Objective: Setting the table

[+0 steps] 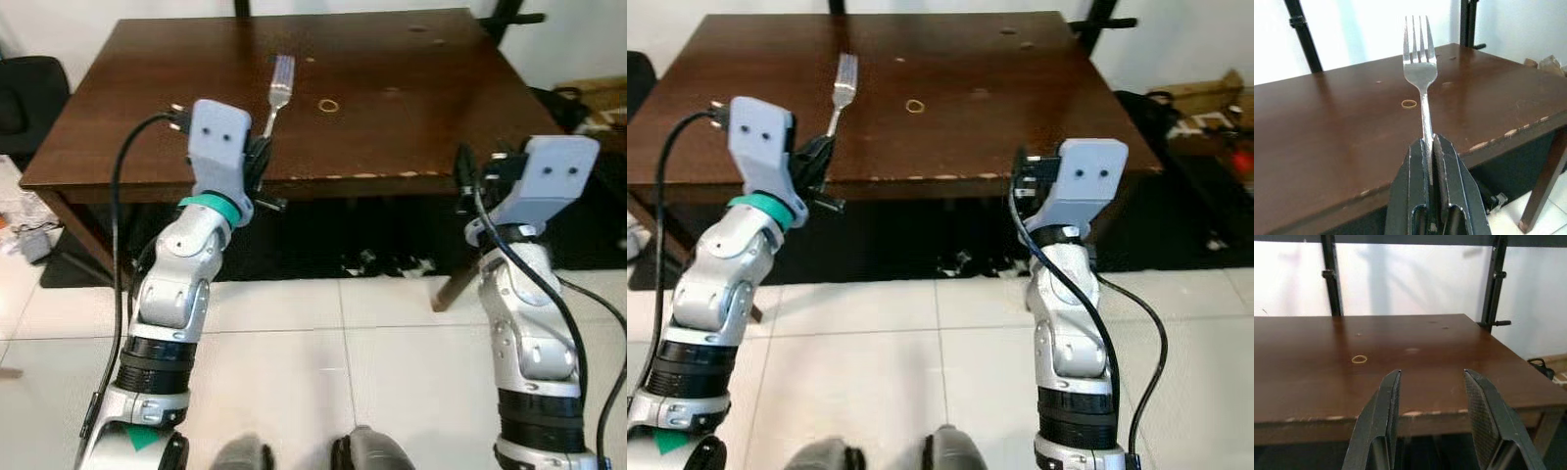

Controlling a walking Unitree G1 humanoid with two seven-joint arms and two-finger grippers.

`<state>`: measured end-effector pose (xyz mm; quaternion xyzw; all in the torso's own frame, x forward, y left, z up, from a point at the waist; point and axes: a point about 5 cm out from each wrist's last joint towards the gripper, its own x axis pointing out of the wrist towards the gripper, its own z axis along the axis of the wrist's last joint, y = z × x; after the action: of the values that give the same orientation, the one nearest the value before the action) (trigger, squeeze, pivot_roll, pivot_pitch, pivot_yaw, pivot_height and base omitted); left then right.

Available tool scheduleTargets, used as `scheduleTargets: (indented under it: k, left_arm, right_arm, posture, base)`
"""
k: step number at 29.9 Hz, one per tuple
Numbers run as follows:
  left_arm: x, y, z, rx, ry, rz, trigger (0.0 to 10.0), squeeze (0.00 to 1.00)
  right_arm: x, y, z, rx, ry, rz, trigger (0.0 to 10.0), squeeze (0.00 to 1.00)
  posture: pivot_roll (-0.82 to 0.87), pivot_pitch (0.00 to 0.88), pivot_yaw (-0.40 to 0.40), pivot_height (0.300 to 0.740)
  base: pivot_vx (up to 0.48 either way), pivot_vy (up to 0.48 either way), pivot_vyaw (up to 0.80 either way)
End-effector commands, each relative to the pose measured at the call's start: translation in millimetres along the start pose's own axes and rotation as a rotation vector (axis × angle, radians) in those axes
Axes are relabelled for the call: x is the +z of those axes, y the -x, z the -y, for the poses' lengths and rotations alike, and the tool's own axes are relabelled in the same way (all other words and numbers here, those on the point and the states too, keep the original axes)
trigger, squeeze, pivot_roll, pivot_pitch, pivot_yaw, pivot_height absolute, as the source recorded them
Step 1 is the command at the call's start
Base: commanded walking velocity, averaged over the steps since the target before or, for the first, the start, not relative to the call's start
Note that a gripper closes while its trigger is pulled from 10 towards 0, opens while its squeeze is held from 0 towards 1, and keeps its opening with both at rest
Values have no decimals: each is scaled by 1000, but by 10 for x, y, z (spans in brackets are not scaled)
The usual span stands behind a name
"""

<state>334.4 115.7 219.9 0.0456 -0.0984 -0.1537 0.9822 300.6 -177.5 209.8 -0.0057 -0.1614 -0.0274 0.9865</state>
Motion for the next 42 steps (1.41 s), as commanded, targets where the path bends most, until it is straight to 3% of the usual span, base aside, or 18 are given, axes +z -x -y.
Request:
scheduleTargets:
  k: [1,31,42]
  left_arm:
    - [-19,15,-28,10,-2,-5,10000,0]
    - [-25,11,-18,5,-4,-9,10000,0]
    - [-228,60,-55,13,-5,-80,10000,0]
  right_arm:
    - [-17,9,-16,8,1,-5,10000,0]
    - [-36,22,-33,10,1,-15,10000,0]
    - [-154,71,-23,6,1,-46,10000,0]
  posture:
    - [-47,0,69,740]
    - [-45,0,75,740]
    - [-39,5,73,740]
  base:
    - [-270,0,0]
    - [-268,0,0]
    - [-94,0,0]
